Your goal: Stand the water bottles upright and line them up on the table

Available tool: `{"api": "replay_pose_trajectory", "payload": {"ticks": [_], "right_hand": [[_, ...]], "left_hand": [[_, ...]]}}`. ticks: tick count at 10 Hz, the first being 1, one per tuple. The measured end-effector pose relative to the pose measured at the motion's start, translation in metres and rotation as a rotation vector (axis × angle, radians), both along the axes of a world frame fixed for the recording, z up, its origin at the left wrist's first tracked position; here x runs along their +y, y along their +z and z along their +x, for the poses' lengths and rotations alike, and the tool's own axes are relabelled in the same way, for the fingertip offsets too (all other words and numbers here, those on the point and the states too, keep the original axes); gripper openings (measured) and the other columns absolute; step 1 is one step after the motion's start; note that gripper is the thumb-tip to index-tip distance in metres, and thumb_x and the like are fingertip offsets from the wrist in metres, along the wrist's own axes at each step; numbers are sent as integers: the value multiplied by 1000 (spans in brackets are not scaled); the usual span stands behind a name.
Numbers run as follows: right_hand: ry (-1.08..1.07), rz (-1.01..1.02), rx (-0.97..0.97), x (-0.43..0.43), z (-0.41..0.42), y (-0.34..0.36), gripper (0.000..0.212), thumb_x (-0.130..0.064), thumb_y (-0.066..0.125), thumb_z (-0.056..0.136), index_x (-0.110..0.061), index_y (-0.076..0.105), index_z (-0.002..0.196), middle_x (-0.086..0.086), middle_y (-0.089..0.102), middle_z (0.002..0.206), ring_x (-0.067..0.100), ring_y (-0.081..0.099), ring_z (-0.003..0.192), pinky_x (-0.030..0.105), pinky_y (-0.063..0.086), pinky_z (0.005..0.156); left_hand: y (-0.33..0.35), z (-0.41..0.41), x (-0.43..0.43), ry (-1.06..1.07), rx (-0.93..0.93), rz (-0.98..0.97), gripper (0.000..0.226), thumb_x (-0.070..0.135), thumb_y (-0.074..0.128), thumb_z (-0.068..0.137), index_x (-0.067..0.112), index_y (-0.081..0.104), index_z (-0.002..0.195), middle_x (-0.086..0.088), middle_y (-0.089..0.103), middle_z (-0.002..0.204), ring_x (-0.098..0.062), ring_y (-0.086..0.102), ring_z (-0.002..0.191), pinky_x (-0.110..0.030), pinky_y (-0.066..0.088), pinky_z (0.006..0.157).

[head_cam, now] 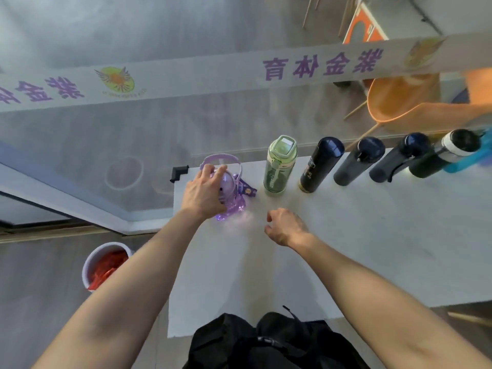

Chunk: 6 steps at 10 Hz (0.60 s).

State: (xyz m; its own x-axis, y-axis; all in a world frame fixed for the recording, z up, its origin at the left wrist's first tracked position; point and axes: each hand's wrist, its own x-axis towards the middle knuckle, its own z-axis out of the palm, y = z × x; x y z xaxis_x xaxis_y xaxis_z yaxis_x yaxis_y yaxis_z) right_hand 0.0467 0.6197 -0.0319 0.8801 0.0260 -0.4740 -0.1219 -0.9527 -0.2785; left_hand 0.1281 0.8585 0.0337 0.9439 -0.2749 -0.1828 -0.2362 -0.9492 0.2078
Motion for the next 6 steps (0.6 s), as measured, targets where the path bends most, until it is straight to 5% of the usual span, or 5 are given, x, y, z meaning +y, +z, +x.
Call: {"api": "replay_pose_trajectory", "payload": {"ticks": [5,6], "right_hand": [[-35,-57,53,-11,3,11,37,-39,60,101,-19,67,131,6,66,133,31,67,115,40,56,99],[-37,-64,70,-23,-2,14,36,-38,60,101,-19,66,131,6,67,133,31,67,114,40,56,98]], "left_hand": [[-17,52,5,-70,-48,-15,113,19,89,65,37,30,160,-2,39,155,-35,50,133,-49,59,83],[-16,53,6,-76,-46,-7,119,18,88,67,38,24,164,-2,32,166,-35,42,147,-49,57,93]]}}
